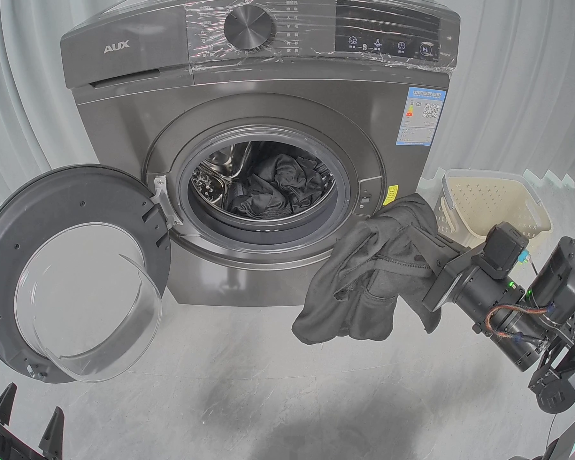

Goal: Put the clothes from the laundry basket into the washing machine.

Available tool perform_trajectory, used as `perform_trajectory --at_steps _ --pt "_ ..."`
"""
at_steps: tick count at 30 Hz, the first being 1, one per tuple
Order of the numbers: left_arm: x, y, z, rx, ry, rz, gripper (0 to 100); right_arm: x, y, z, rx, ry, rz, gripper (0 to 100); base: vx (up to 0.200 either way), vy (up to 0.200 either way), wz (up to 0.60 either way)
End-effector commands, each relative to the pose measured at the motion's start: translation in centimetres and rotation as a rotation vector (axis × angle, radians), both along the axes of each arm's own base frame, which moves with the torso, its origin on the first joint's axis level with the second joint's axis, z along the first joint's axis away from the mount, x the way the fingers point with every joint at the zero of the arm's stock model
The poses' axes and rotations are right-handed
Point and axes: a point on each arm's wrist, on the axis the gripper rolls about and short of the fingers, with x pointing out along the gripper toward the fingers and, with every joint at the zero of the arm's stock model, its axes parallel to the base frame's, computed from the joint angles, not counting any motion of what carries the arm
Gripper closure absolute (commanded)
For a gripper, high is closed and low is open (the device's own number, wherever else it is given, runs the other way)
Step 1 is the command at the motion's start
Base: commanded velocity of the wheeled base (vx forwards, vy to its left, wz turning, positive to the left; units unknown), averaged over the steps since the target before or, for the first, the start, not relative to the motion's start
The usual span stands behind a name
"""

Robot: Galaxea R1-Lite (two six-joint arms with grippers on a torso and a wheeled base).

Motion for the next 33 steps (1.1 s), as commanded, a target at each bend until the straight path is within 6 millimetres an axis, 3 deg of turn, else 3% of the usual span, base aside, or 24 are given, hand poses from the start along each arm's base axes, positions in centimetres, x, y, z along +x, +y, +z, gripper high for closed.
perform_trajectory --at_steps 1,21,33 --pt "-0.02 0.0 -0.44 0.0 -0.002 0.0 0 0.0 0.02 -0.17 -0.005 0.005 0.002 100 0.0 0.0 0.0" --pt "-0.02 0.0 -0.44 0.0 -0.002 0.0 0 -0.19 0.26 -0.64 -0.016 0.022 0.013 100 0.0 0.0 0.0" --pt "-0.01 -0.01 -0.45 0.021 -0.004 -0.003 0 -0.35 0.65 -0.7 -0.01 0.029 0.036 100 0.0 0.2 0.0"
